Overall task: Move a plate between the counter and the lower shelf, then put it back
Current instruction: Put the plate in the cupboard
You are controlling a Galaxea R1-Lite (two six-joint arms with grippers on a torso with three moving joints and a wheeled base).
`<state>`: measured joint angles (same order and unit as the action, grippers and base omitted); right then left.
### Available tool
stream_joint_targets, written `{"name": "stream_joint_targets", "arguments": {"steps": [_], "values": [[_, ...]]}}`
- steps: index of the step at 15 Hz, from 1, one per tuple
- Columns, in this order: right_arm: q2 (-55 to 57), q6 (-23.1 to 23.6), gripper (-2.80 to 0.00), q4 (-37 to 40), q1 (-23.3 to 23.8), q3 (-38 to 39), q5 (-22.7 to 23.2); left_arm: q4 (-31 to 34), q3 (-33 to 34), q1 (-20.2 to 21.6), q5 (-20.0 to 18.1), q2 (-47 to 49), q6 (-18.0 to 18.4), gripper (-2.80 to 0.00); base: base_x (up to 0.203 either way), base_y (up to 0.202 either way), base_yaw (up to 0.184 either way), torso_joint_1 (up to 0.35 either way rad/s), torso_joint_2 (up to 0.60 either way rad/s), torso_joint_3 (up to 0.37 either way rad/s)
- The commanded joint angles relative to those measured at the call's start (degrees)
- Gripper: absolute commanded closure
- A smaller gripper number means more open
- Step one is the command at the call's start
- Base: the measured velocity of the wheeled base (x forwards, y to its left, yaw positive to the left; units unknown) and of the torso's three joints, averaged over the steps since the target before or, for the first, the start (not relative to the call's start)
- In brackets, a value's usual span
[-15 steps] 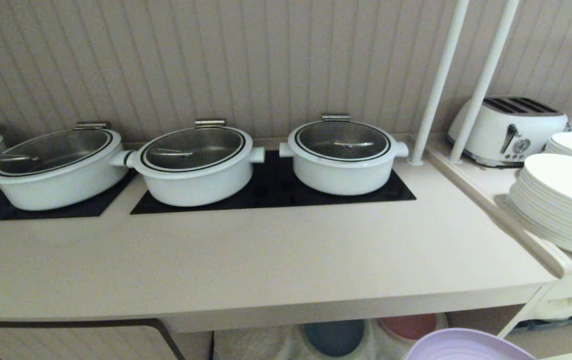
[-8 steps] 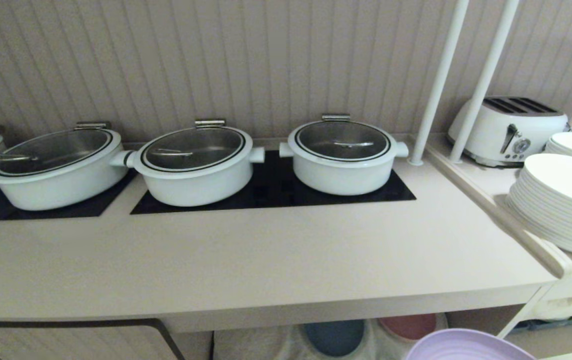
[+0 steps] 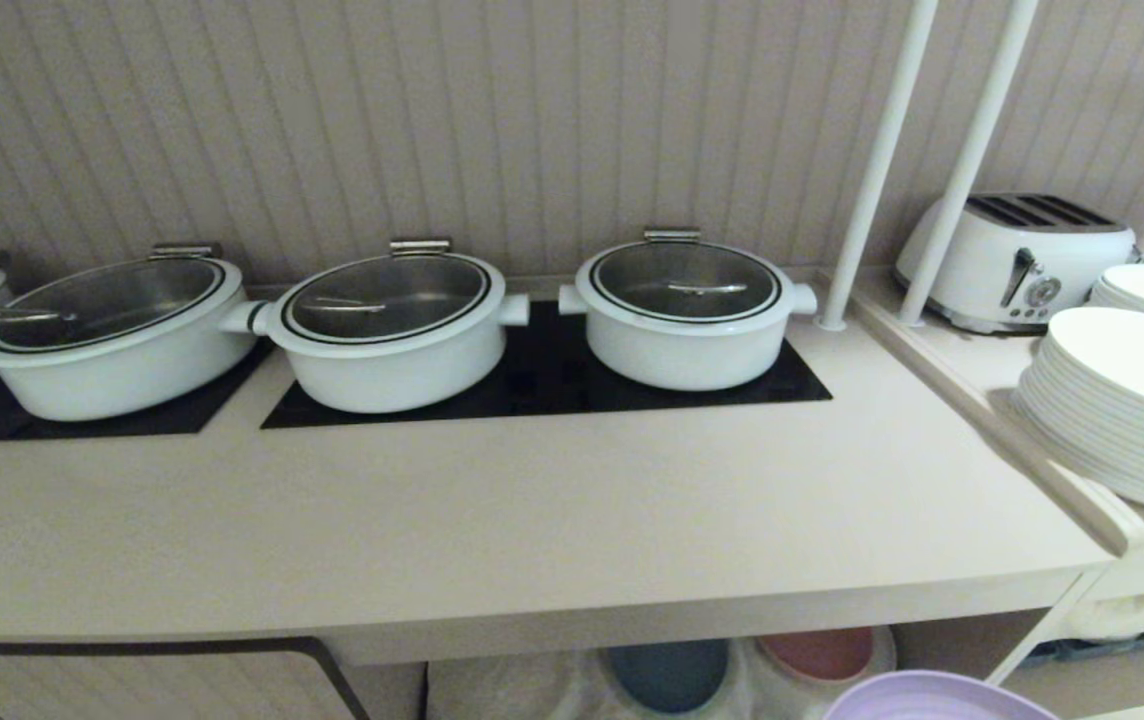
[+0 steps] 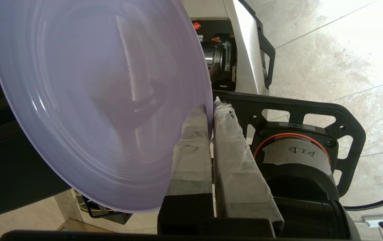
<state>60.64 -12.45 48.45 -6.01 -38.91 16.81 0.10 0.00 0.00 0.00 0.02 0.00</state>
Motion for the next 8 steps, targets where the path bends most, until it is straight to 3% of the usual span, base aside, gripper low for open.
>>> {"name": "stream_joint_targets", "arguments": {"steps": [1,8], "values": [[-0.08,-0.03,0.00,0.25,-0.05,0.06,0.15,-0.01,0.00,0.00,0.00,-0.02,0.00,0.00,0.000,0.000,0.000,0.000,0.00,0.000],[-0.08,-0.03,0.00,0.33,-0.05,0.06,0.15,-0.01,0.00,0.00,0.00,-0.02,-0.01,0.00,0.000,0.000,0.000,-0.133,0.27,0.135]]}}
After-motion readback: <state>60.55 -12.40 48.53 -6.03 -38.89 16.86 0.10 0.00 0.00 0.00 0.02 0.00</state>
